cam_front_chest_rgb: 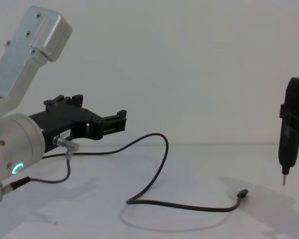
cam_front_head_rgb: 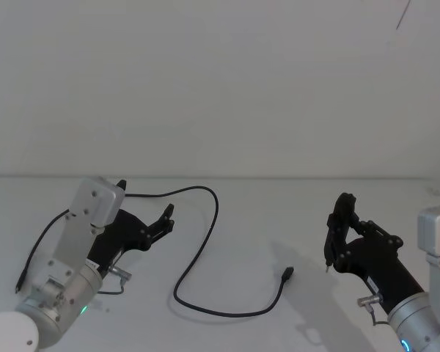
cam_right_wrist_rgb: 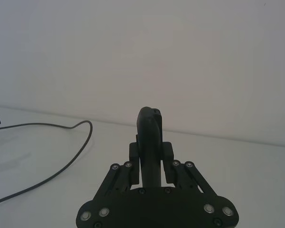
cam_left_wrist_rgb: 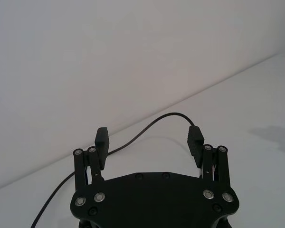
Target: Pick up the data cable with the one hand.
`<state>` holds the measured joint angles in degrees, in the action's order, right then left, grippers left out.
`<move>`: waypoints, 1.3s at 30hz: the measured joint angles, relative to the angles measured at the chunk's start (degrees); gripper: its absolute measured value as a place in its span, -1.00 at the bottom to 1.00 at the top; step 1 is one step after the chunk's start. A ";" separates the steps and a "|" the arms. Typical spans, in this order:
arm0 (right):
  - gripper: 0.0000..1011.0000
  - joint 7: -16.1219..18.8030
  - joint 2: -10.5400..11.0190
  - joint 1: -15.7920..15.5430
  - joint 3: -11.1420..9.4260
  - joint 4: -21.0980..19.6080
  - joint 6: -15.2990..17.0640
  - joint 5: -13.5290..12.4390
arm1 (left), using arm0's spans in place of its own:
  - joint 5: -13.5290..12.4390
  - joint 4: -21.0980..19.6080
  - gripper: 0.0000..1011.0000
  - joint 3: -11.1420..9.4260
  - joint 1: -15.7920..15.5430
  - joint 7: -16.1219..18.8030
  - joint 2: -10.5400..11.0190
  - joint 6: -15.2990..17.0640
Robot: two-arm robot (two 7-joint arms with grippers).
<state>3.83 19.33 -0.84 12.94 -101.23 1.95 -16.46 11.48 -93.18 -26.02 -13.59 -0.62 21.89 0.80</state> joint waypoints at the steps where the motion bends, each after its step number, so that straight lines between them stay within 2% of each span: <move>1: -0.44 0.00 0.00 0.00 0.00 0.00 0.00 0.00 | 0.00 0.00 0.98 0.00 0.00 0.00 0.00 0.00; 34: -0.44 0.00 0.00 0.00 0.00 0.00 0.00 0.00 | 0.00 0.01 0.98 0.00 -0.01 -0.04 0.00 0.00; 39: -0.44 0.00 0.00 0.00 0.00 0.00 0.00 0.00 | 0.09 0.03 0.98 -0.06 -0.35 -1.00 0.09 0.20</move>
<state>3.83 19.33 -0.84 12.94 -101.23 1.95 -16.46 11.56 -93.14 -26.09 -13.94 -1.62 21.98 1.00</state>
